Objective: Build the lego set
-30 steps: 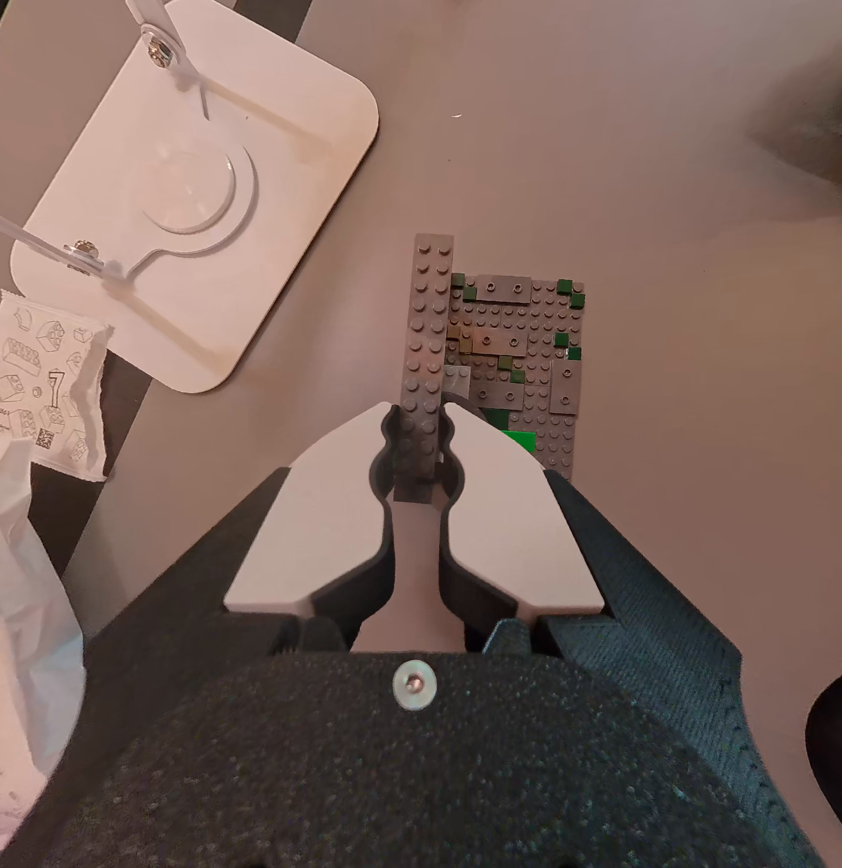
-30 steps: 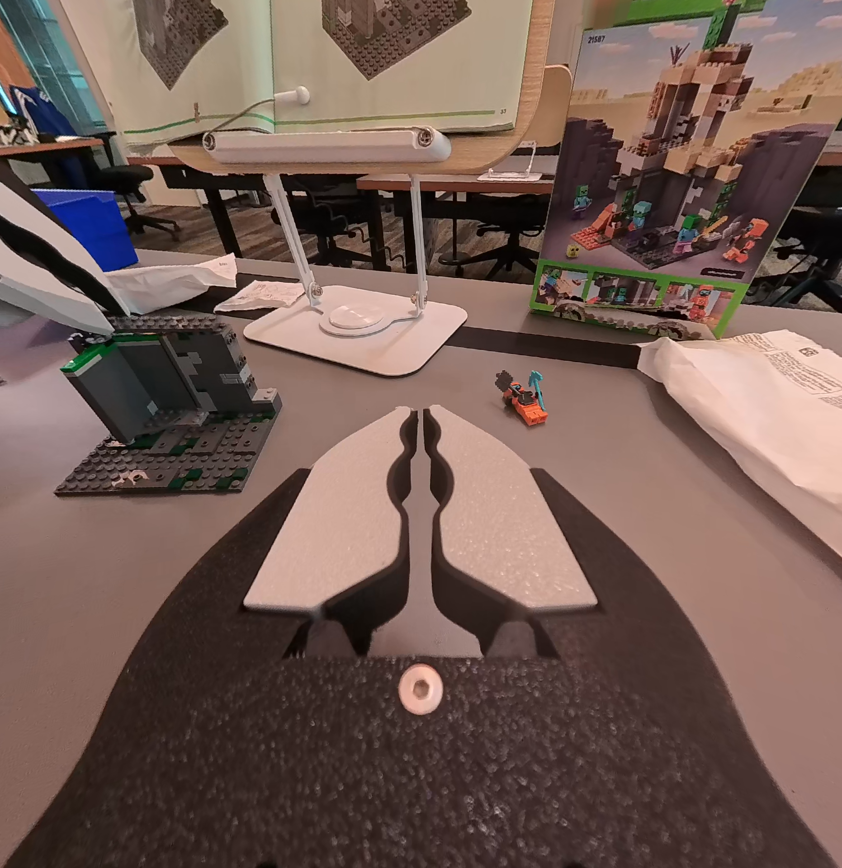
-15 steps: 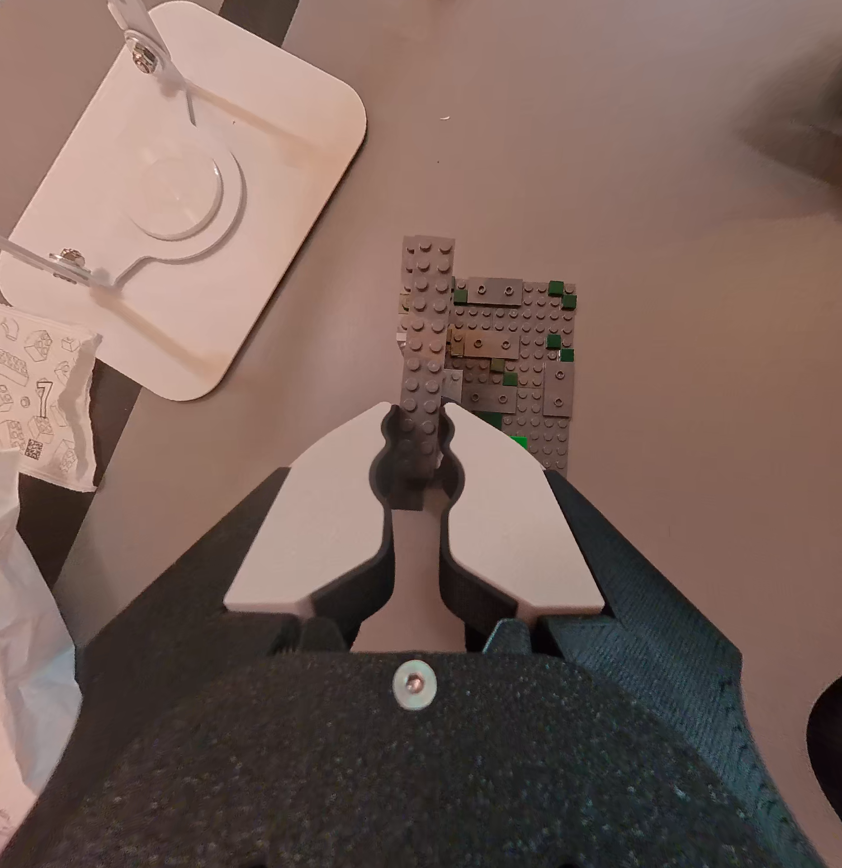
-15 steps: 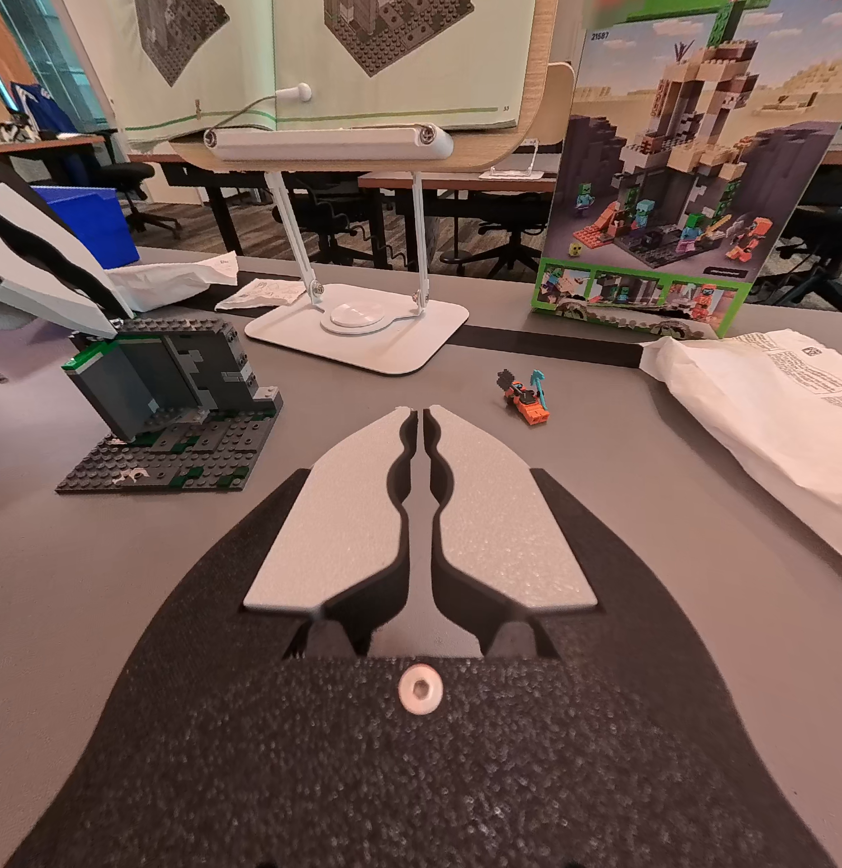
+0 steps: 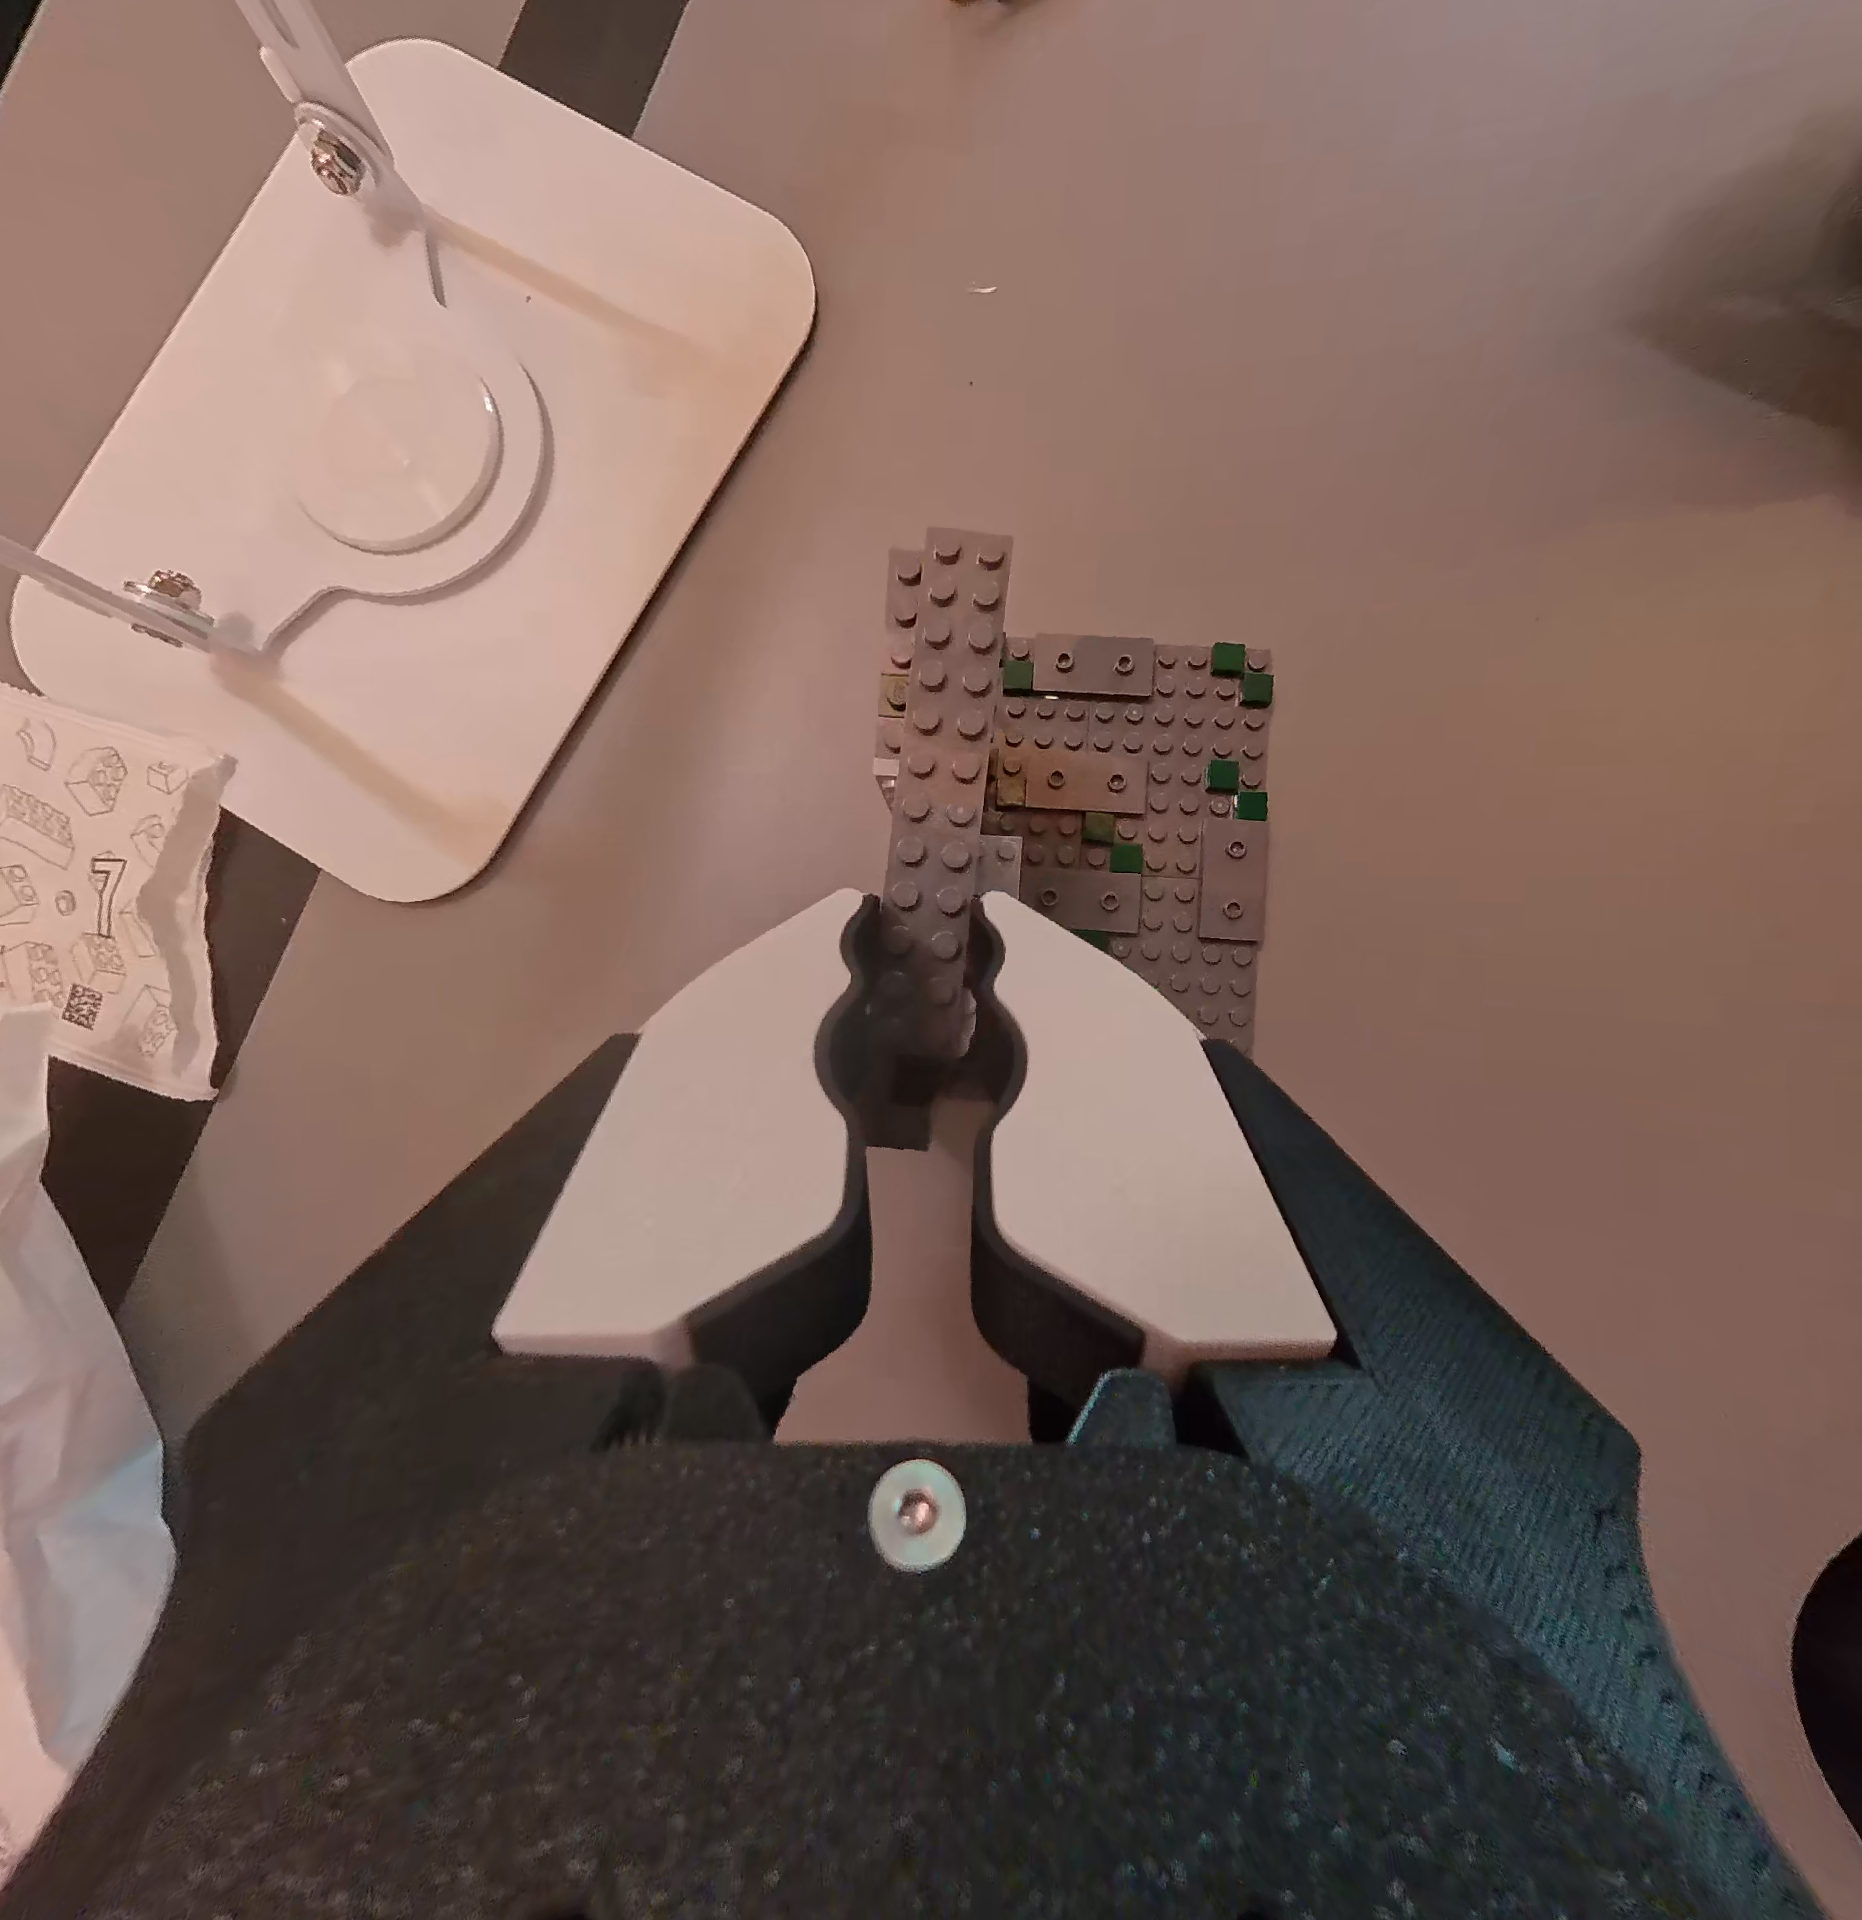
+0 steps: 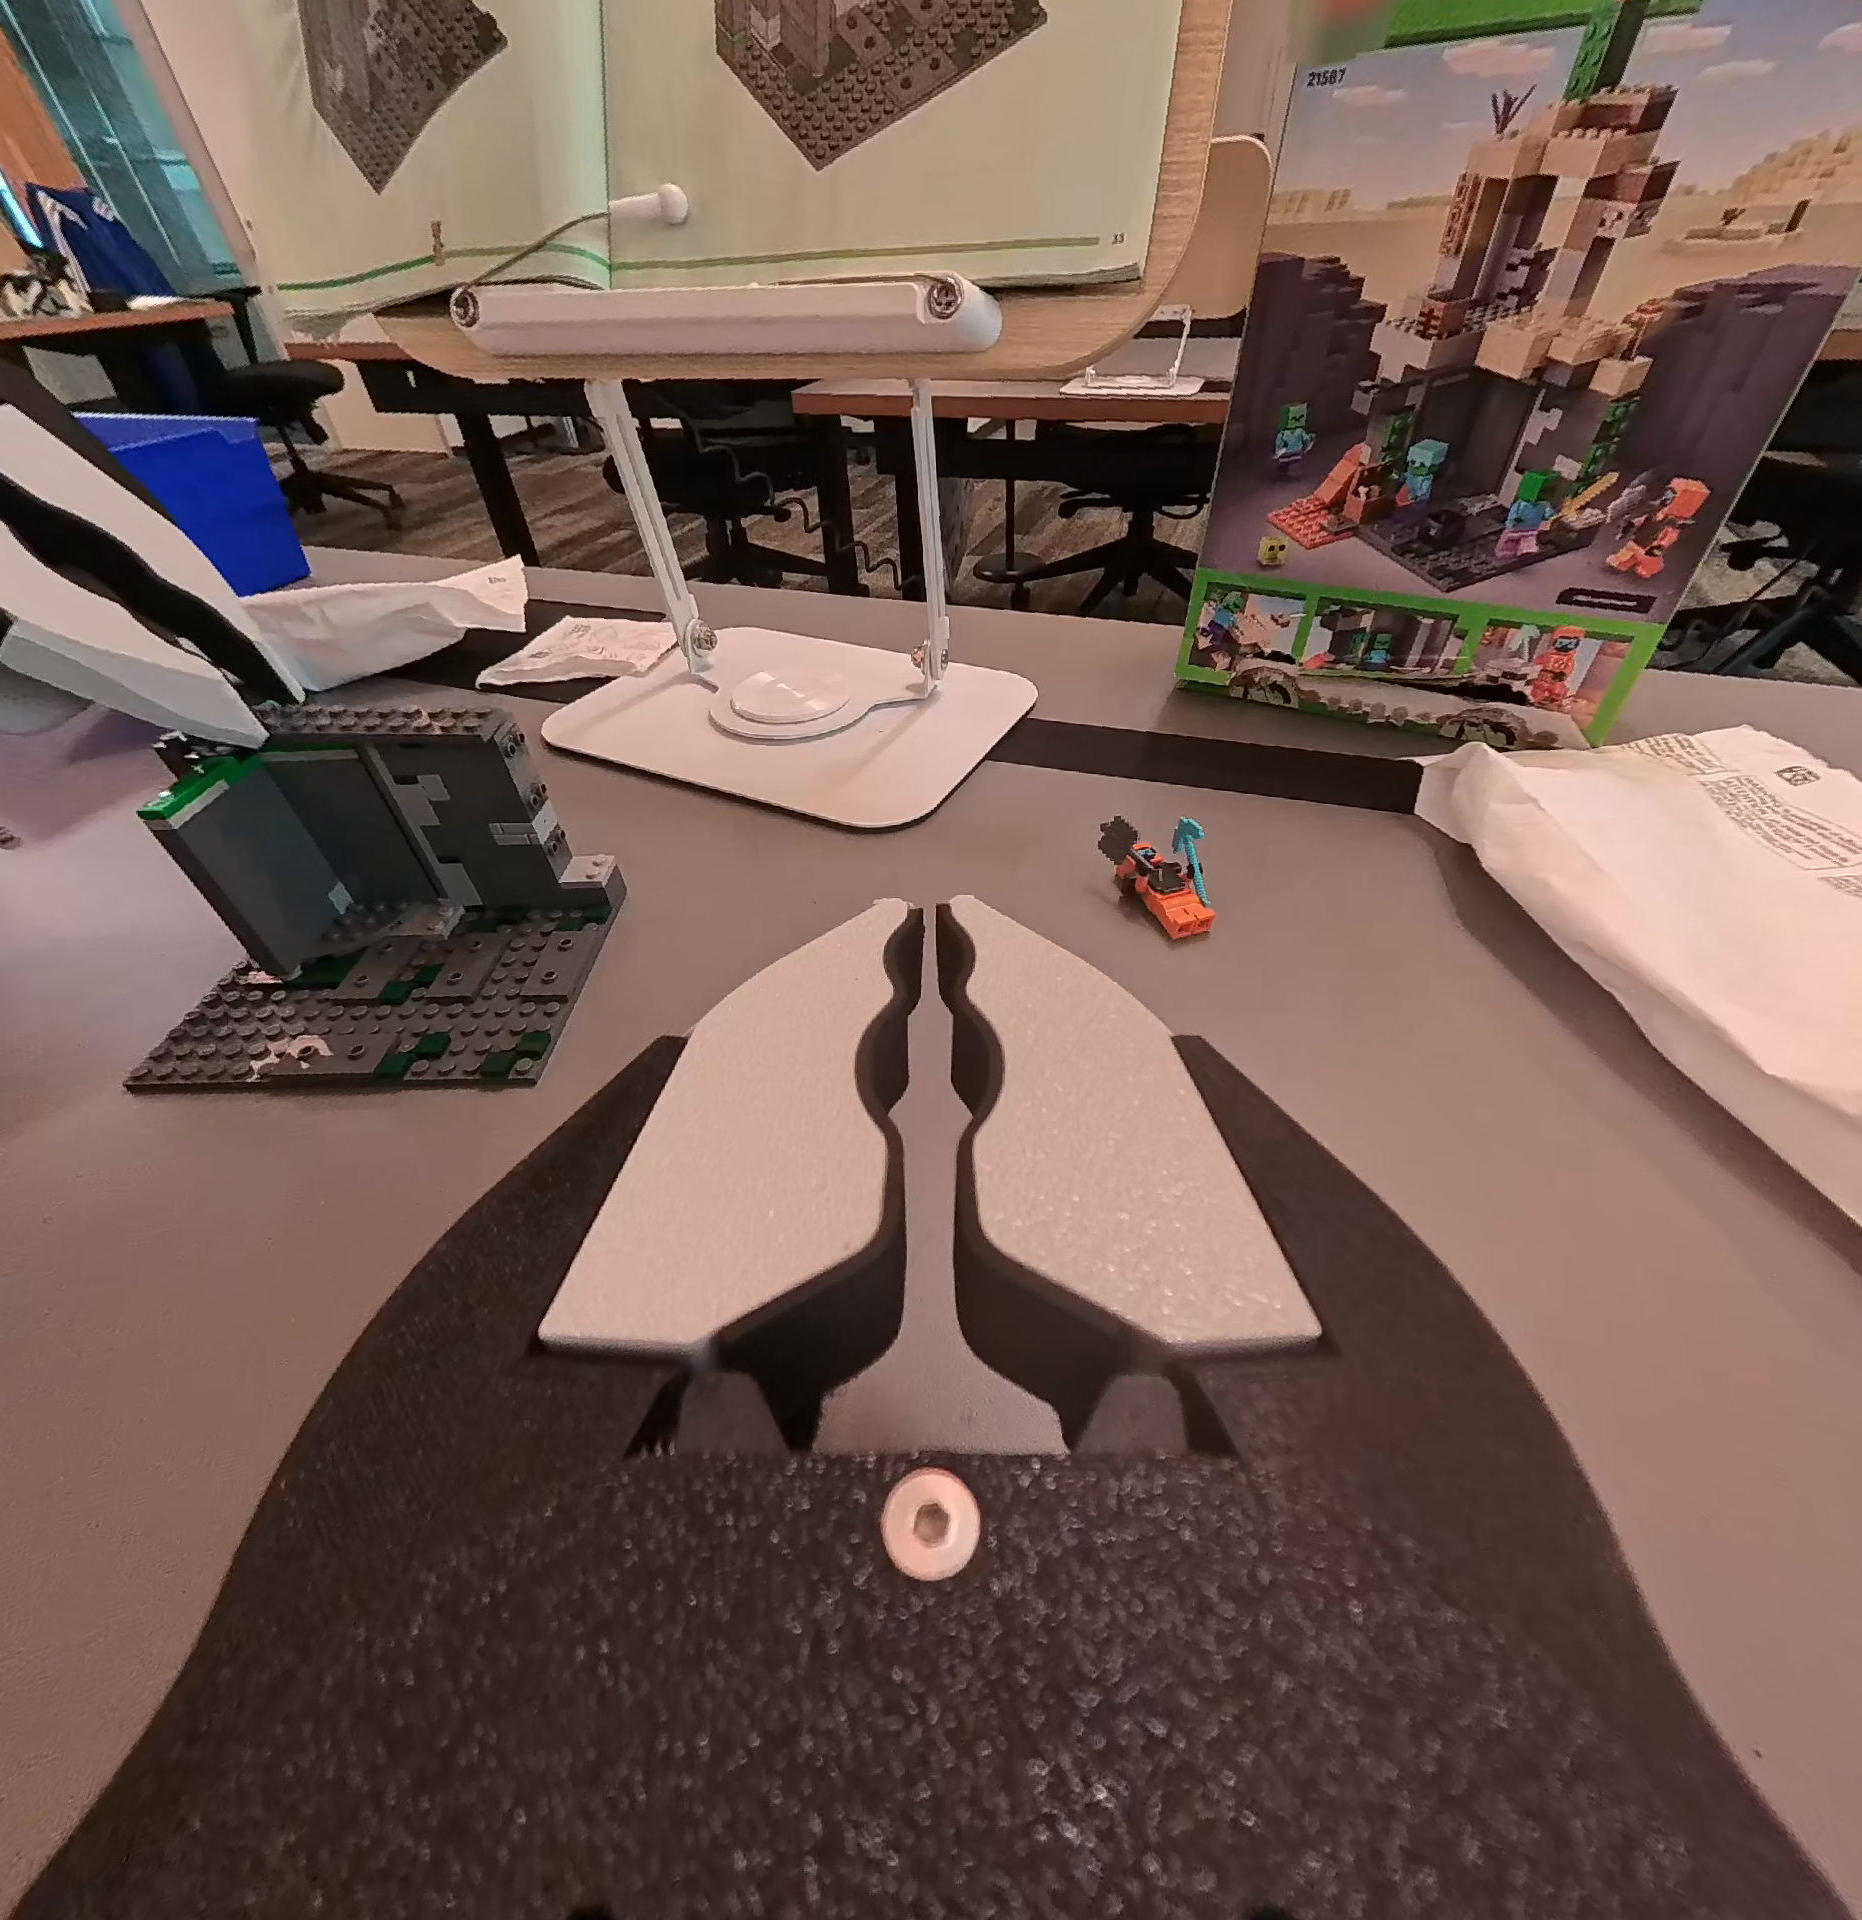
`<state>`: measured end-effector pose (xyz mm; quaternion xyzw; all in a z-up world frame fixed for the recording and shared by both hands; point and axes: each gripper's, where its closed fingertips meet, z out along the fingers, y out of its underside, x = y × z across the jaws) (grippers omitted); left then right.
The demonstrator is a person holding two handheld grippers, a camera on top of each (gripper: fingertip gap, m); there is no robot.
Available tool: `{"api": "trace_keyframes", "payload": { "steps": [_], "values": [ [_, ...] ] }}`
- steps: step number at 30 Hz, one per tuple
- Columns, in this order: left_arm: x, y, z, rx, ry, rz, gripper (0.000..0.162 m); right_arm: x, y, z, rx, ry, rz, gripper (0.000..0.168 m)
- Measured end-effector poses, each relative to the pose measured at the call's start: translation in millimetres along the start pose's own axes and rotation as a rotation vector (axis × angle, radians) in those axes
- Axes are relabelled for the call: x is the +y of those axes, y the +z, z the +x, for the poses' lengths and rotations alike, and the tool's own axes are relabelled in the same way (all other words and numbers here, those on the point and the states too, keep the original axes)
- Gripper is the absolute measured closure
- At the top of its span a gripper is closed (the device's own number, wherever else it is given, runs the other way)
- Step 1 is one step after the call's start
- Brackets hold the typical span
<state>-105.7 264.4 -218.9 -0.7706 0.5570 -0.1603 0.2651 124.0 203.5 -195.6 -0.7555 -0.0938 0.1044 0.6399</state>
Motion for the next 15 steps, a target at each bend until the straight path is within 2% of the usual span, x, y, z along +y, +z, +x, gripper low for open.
{"api": "trace_keyframes", "payload": {
  "steps": [15],
  "values": [
    [-1.4,-6.4,0.1,-0.008,0.000,0.026,0.141,1.0,0.1,-0.5,-0.003,0.002,-0.005,0.166]
  ]
}}
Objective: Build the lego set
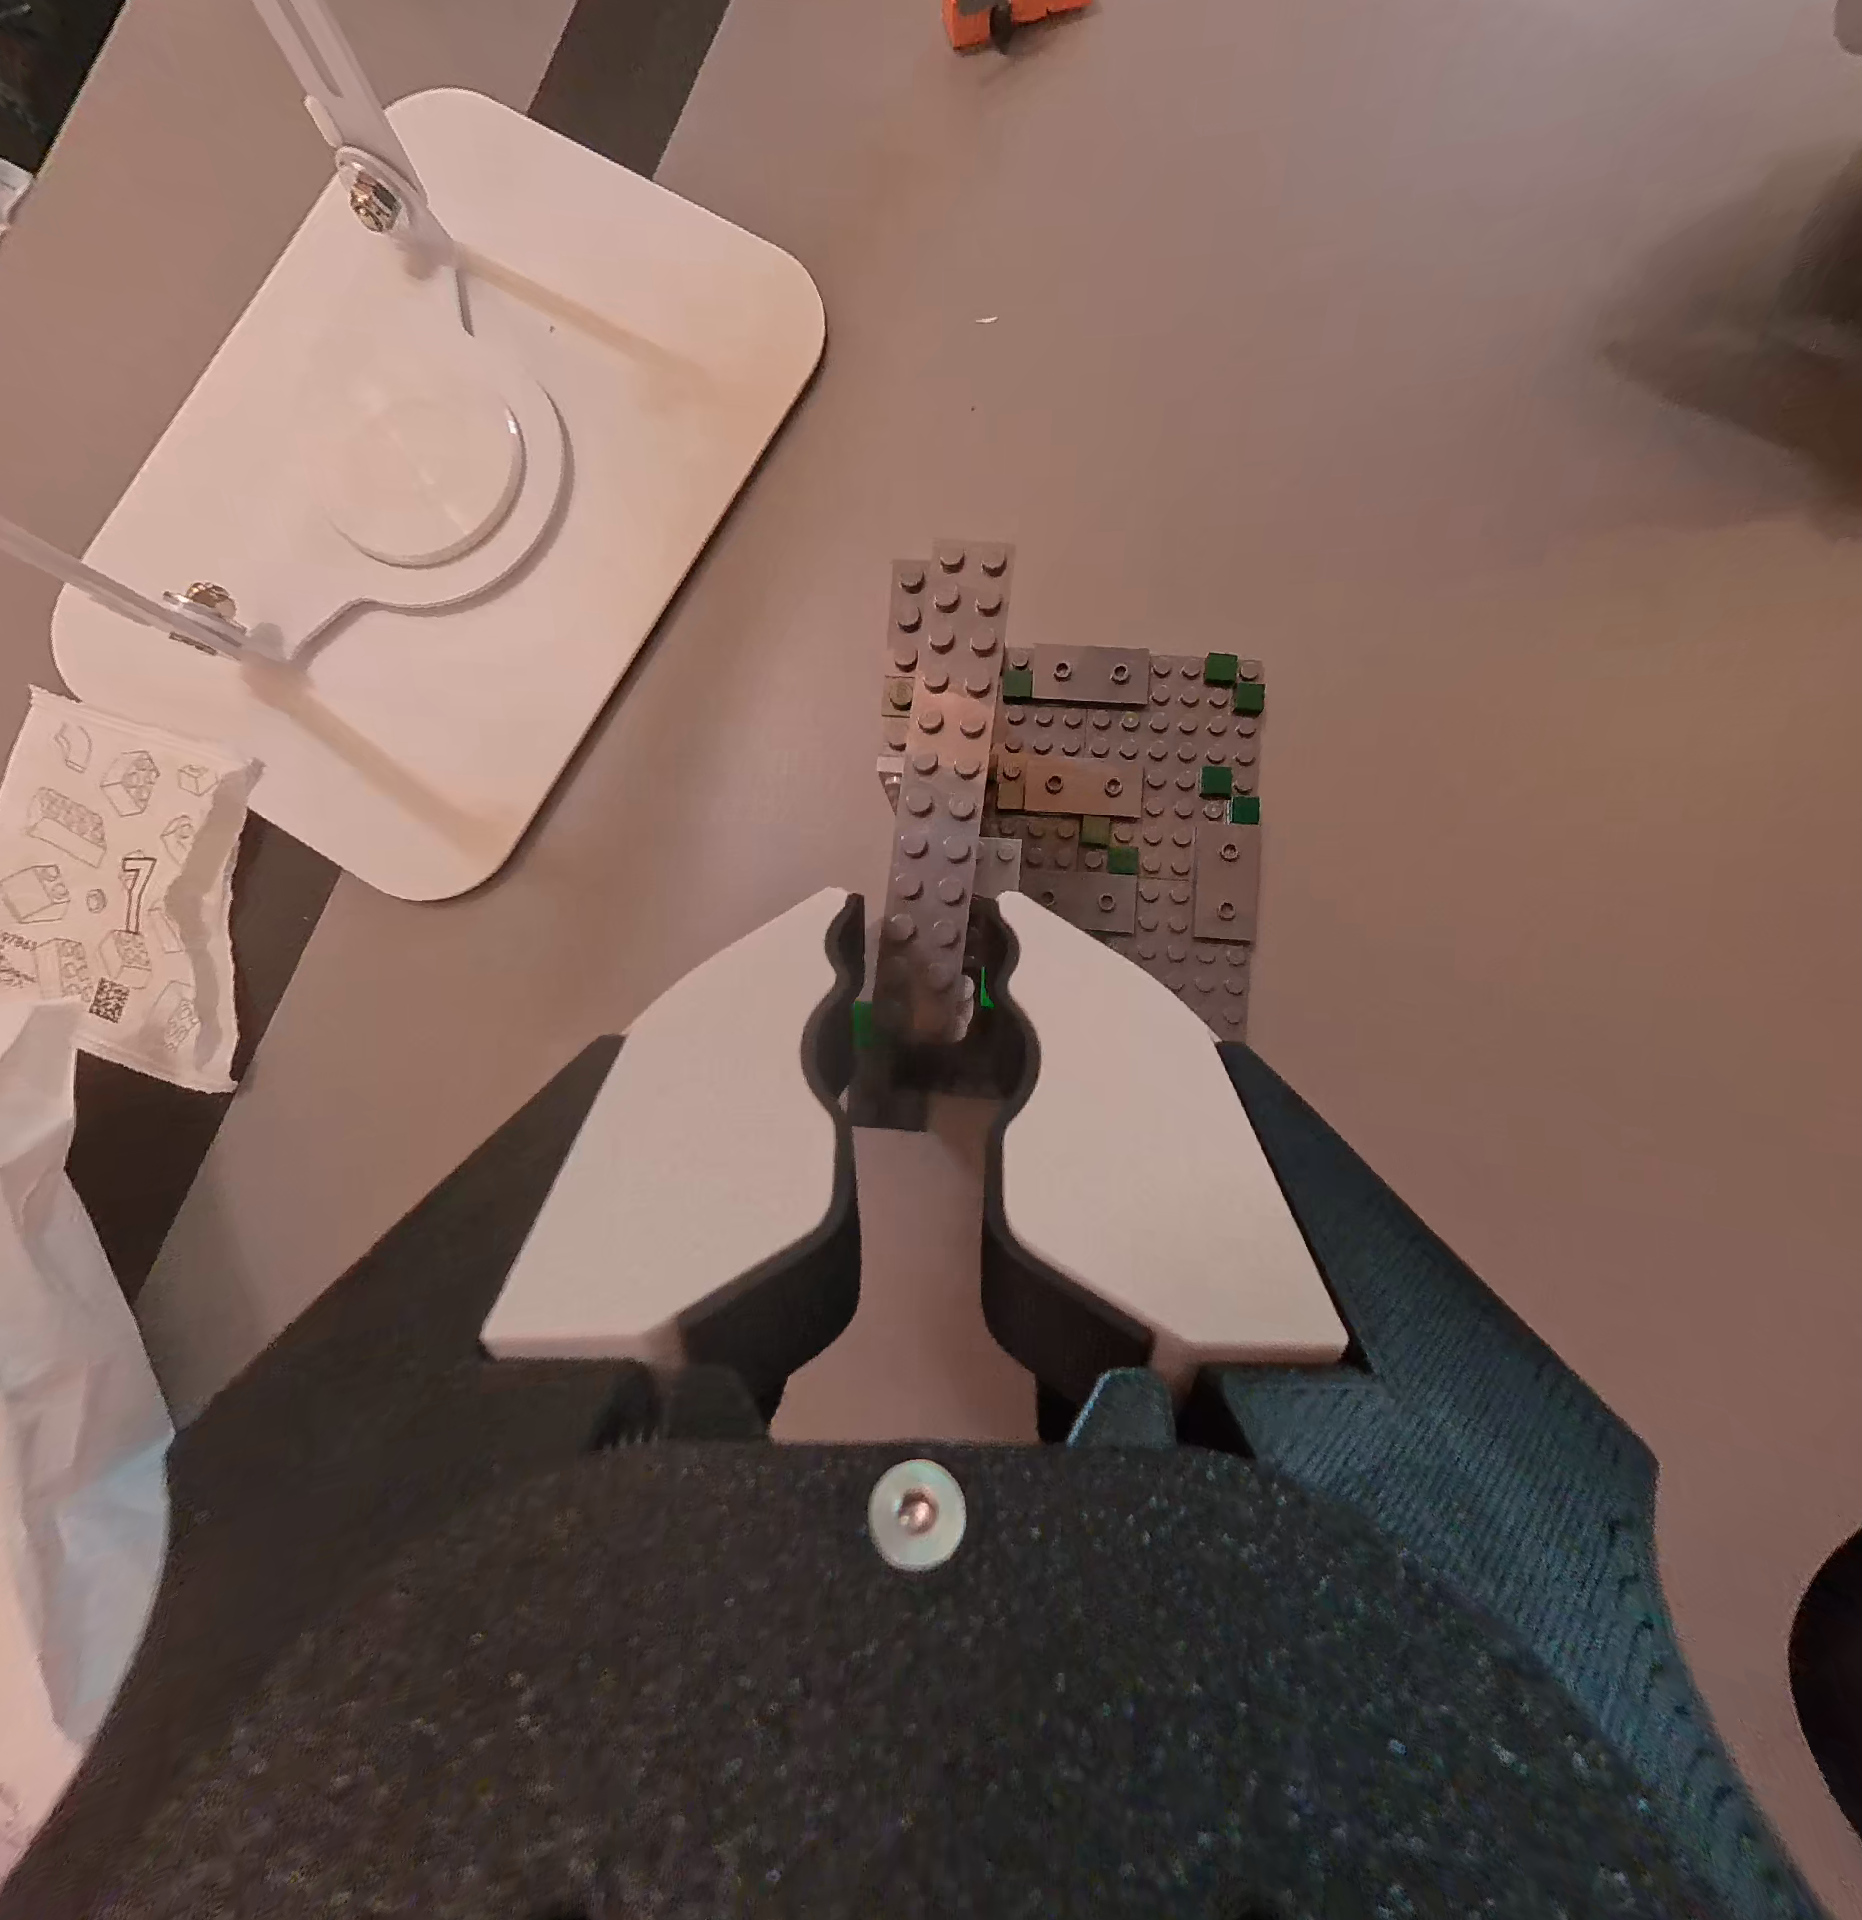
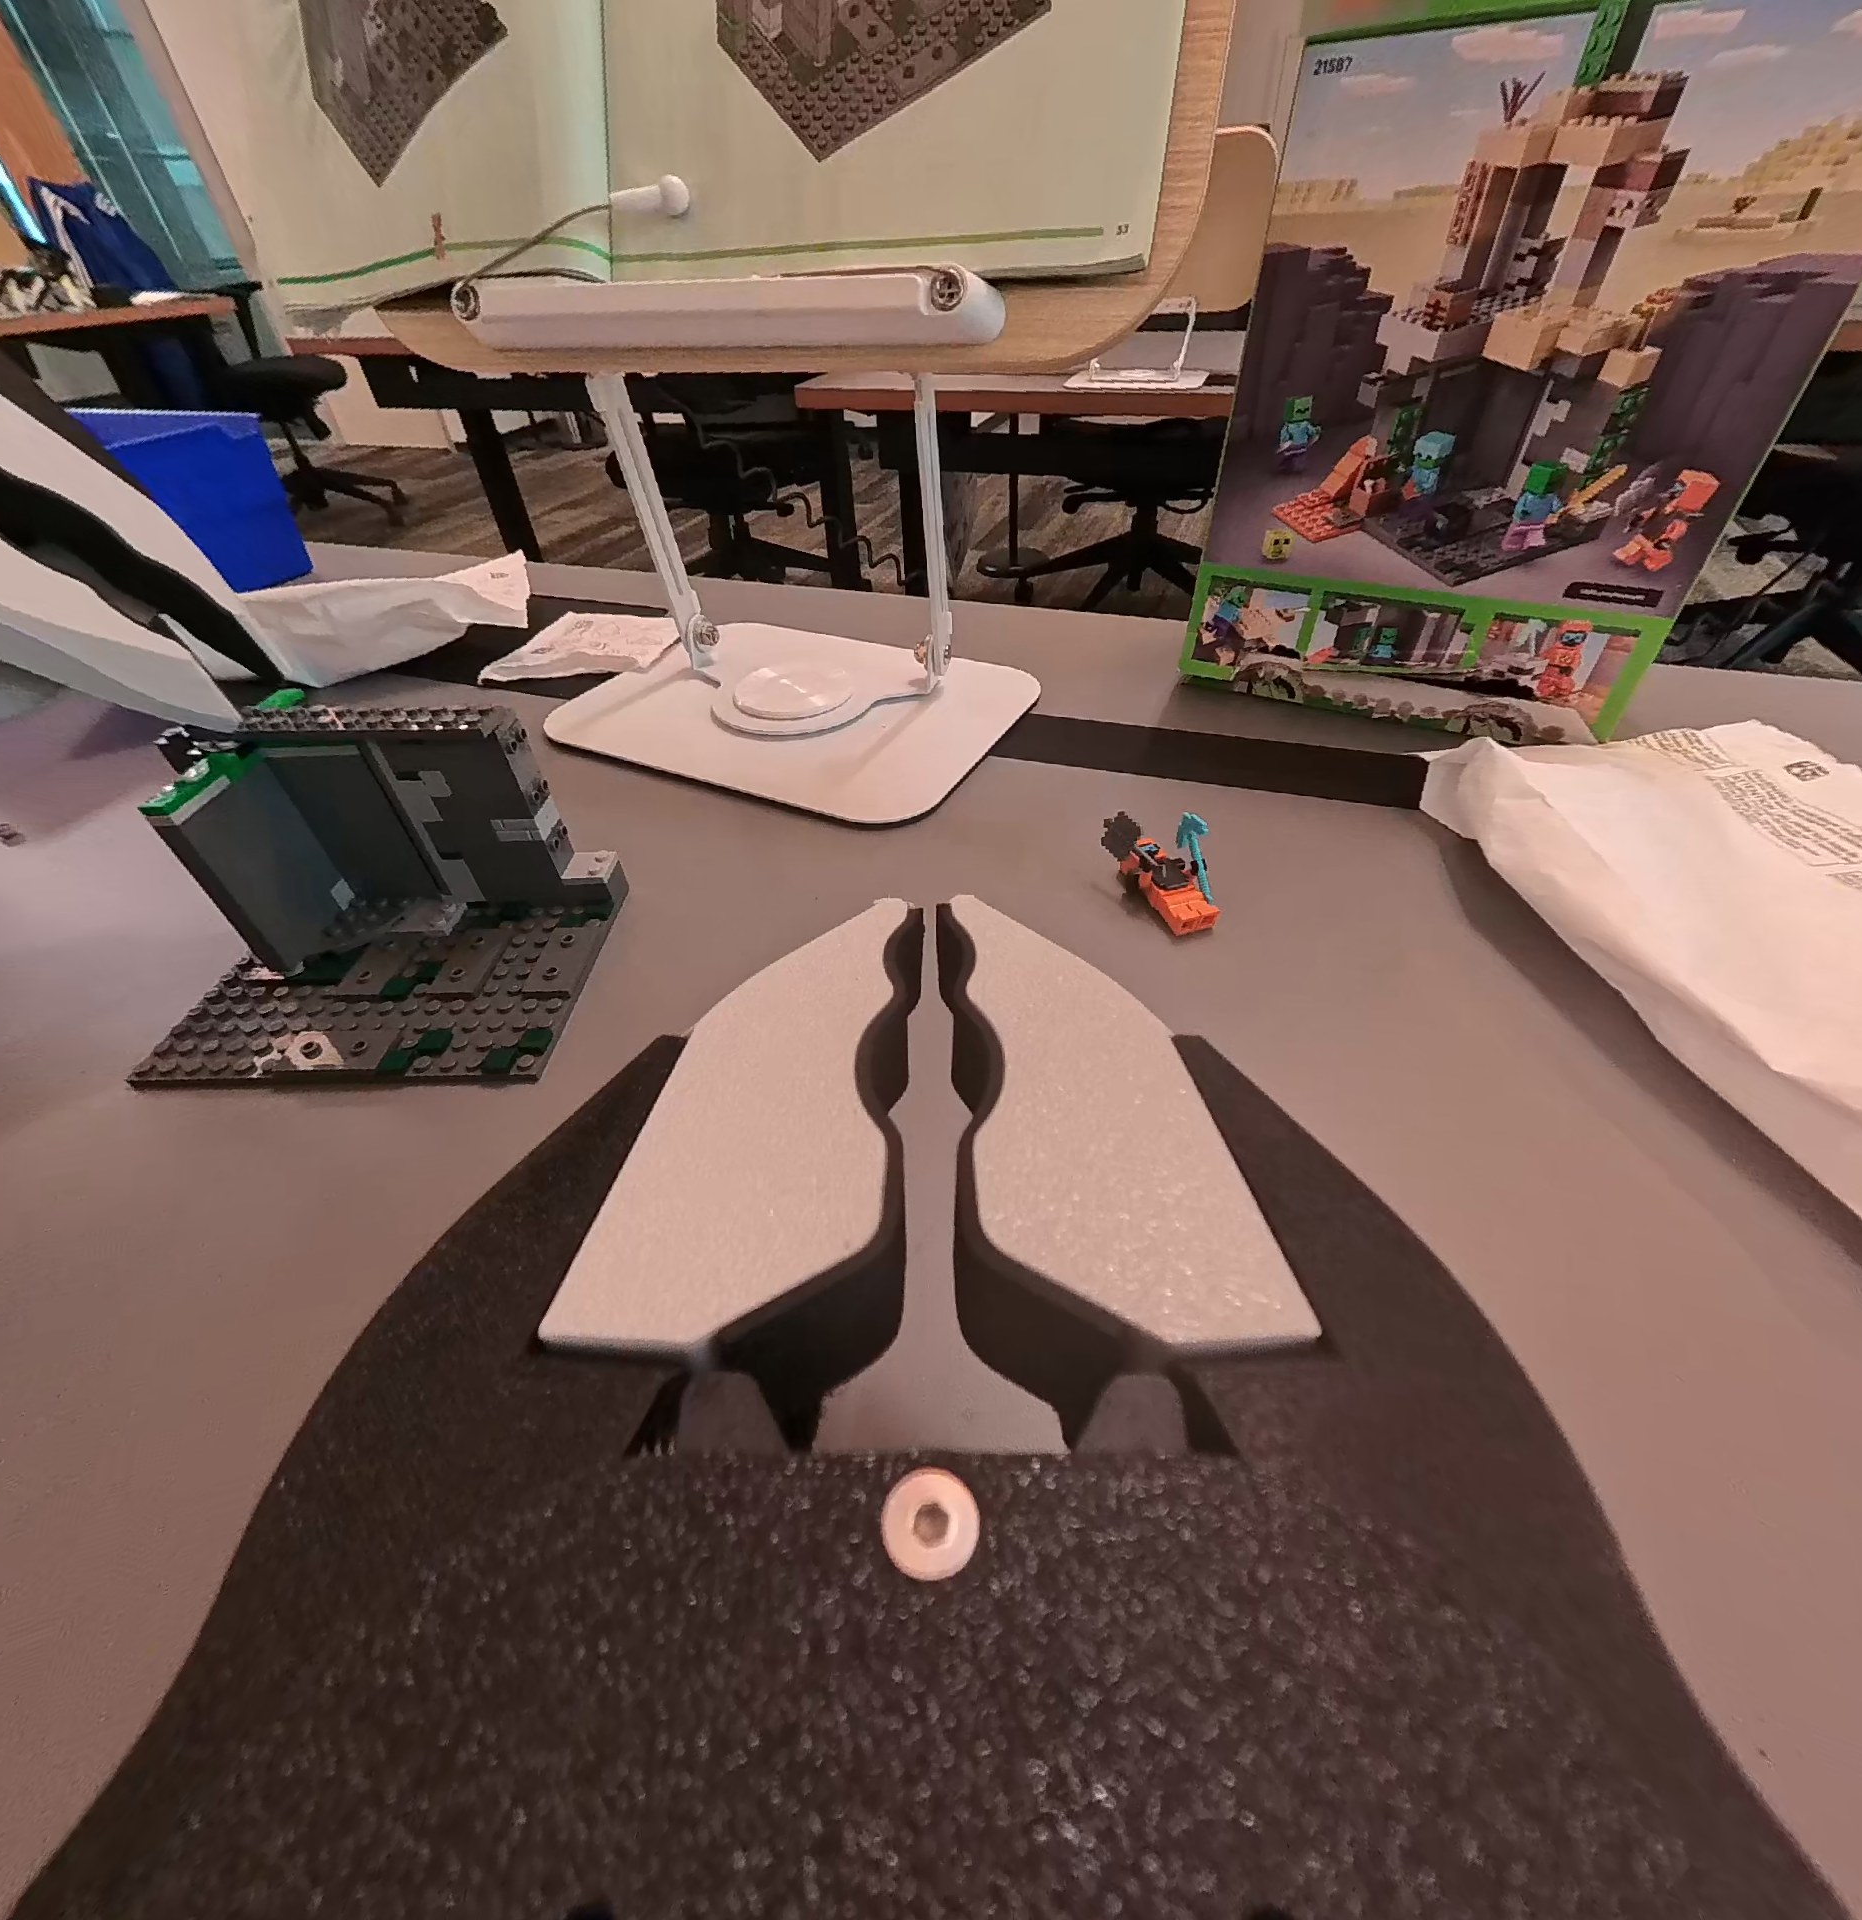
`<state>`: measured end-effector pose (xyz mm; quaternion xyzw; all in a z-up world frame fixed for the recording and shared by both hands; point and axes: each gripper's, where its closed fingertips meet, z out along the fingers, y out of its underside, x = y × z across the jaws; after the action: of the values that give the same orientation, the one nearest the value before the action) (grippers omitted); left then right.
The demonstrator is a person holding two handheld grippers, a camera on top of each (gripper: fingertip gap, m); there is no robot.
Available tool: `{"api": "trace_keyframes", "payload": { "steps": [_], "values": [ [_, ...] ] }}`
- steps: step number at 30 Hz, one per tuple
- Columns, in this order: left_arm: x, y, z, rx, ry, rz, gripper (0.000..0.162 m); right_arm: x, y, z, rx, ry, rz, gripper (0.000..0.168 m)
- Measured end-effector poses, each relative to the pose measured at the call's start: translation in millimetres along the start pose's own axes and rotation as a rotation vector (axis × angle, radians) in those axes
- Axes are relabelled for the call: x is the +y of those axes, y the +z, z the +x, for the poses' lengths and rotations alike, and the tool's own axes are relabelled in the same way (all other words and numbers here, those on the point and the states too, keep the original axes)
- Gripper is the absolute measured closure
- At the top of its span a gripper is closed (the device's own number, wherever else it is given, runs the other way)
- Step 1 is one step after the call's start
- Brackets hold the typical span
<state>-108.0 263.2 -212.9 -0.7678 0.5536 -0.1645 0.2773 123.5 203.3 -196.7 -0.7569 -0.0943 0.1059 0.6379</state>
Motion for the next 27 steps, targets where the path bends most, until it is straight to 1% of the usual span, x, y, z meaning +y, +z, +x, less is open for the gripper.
{"api": "trace_keyframes", "payload": {
  "steps": [7,13,24,27],
  "values": [
    [2.5,-4.1,0.0,-0.006,0.002,0.008,0.138,-0.2,-0.1,-0.5,0.000,-0.003,0.001,0.166],
    [6.6,-1.0,0.0,-0.006,0.029,-0.022,0.135,0.3,-0.1,-1.6,-0.003,-0.007,-0.001,0.166],
    [5.3,5.1,-1.2,0.003,0.049,-0.056,0.139,0.3,-0.2,-1.2,-0.004,-0.004,-0.001,0.166],
    [6.3,5.3,-1.9,0.003,0.050,-0.058,0.142,0.7,0.1,-1.2,-0.005,-0.004,-0.002,0.166]
  ]
}}
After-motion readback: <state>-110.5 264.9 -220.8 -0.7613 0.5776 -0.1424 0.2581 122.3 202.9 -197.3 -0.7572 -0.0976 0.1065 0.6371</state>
